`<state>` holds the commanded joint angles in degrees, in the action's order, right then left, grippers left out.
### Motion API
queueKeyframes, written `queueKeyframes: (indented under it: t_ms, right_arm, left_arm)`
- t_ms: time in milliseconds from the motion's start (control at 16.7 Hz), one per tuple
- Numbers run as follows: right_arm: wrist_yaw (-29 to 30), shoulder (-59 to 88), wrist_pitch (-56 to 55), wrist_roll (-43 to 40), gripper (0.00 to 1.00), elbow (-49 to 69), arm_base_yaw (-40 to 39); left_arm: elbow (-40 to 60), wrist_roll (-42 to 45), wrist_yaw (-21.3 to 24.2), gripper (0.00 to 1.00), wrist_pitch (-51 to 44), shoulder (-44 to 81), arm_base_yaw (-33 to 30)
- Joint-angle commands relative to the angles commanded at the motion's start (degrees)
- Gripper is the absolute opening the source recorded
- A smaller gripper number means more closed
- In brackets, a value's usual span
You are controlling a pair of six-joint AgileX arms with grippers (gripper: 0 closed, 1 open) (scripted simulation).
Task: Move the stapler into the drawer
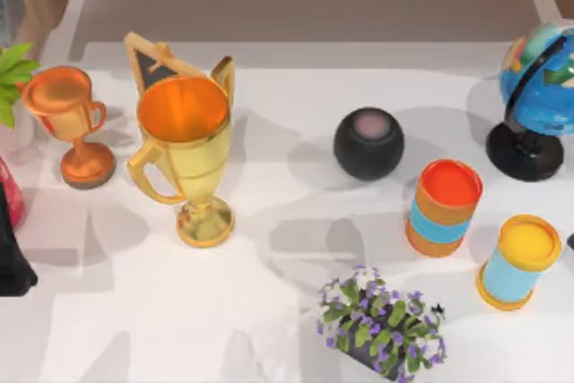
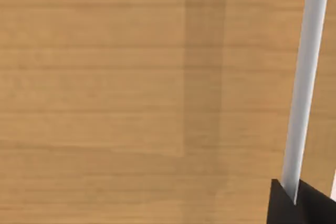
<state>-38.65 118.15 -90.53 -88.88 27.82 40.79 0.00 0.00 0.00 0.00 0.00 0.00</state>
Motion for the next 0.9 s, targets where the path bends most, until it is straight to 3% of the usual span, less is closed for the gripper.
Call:
queueKeyframes:
  t_ms: [600, 900]
  right_arm:
    - [0.0, 0.0, 0.0, 0.0, 0.98, 0.0, 0.0]
    - [0.0, 0.0, 0.0, 0.0, 1.00, 0.0, 0.0]
  left_arm:
    - [0.0, 0.0, 0.0, 1.00, 0.0, 0.0, 0.0]
    - [0.0, 0.0, 0.0, 1.00, 0.0, 0.0, 0.0]
